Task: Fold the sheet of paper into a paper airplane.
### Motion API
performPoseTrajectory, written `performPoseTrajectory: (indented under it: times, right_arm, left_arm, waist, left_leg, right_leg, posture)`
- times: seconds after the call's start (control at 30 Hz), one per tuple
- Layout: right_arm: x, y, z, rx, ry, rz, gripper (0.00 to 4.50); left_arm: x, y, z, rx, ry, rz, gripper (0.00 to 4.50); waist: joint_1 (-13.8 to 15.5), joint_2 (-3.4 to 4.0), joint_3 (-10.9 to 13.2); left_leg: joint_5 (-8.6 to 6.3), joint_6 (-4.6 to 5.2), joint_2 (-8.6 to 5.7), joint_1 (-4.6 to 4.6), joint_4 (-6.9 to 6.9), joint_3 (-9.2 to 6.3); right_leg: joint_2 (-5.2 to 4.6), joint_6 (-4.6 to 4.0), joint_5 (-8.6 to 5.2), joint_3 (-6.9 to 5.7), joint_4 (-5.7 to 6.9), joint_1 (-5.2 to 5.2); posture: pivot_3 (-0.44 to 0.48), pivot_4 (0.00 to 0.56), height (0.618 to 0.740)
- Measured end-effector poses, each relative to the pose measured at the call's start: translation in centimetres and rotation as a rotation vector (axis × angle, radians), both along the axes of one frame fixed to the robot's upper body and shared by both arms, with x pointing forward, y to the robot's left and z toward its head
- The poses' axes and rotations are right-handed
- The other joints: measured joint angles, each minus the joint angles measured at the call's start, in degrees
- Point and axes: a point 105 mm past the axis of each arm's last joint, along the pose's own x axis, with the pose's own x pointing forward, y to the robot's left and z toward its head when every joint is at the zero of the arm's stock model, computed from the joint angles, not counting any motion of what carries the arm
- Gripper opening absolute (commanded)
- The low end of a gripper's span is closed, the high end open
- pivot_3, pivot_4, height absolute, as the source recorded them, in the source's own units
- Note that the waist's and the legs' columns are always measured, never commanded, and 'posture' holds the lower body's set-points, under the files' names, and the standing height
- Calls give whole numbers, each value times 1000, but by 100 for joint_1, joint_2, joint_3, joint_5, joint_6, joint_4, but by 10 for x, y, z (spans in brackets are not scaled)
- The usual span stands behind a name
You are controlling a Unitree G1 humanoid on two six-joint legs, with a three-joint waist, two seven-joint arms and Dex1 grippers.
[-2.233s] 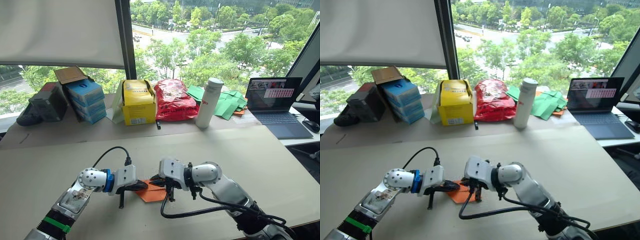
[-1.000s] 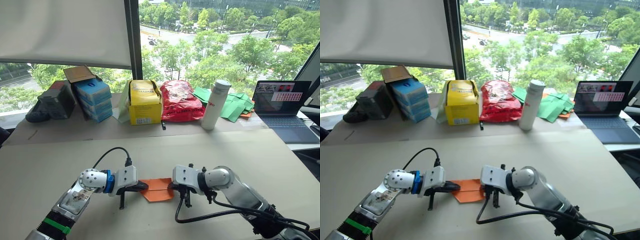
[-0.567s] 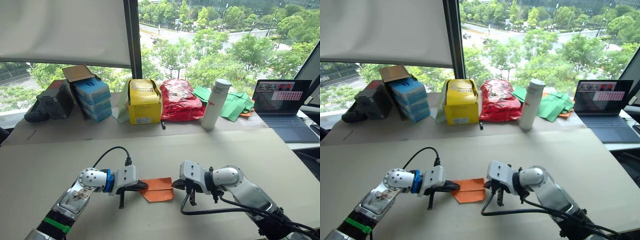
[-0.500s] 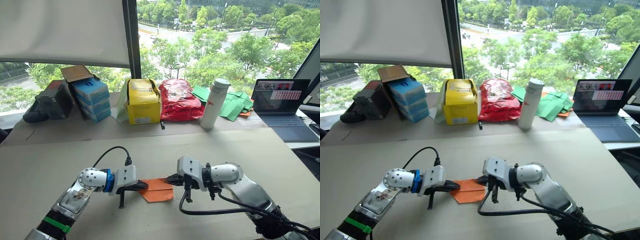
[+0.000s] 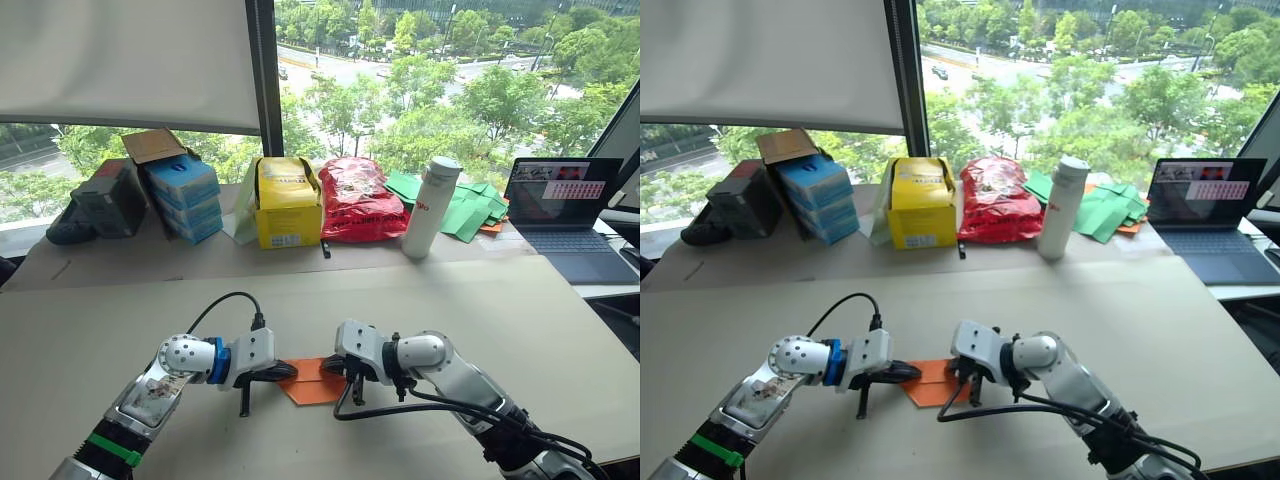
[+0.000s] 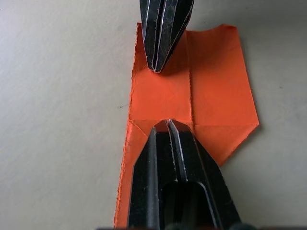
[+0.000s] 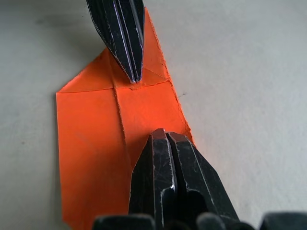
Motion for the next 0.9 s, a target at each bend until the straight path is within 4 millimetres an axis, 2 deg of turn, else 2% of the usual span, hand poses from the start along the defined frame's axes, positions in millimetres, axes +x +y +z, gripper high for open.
performPoseTrajectory:
  times: [0.33, 0.6, 0.73, 0.9]
  right_arm:
    - [-2, 2, -1, -11, -3, 8, 22]
    - [-2, 2, -1, -26, -9, 5, 22]
    - [-2, 2, -1, -27, -11, 5, 22]
    - [-3, 4, -1, -25, -10, 9, 22]
  left_arm:
    - [-4, -14, -2, -31, 37, -10, 0]
    - [-2, -18, -4, -33, 34, -9, 0]
    - [-3, -15, -5, -23, 22, -15, 0]
    - [-6, -2, -6, 6, 12, 3, 0]
  waist:
    - [-4, 0, 0]
    - [-1, 0, 0]
    - [-5, 0, 0]
    - [-35, 0, -2]
  left_leg:
    - [0, 0, 0, 2, -1, 0]
    - [0, 0, 0, 9, -1, 0]
    - [0, -1, 0, 11, -2, 0]
    - [1, -3, 0, 25, -16, 2]
  right_leg:
    - [1, 0, 0, 1, 0, 2]
    - [1, 0, 0, 1, 0, 7]
    - [1, 0, 0, 2, 0, 7]
    - [0, 0, 0, 6, 0, 8]
  posture:
    - [0, 150, 740]
    - [0, 150, 740]
    - [0, 150, 740]
    - [0, 150, 740]
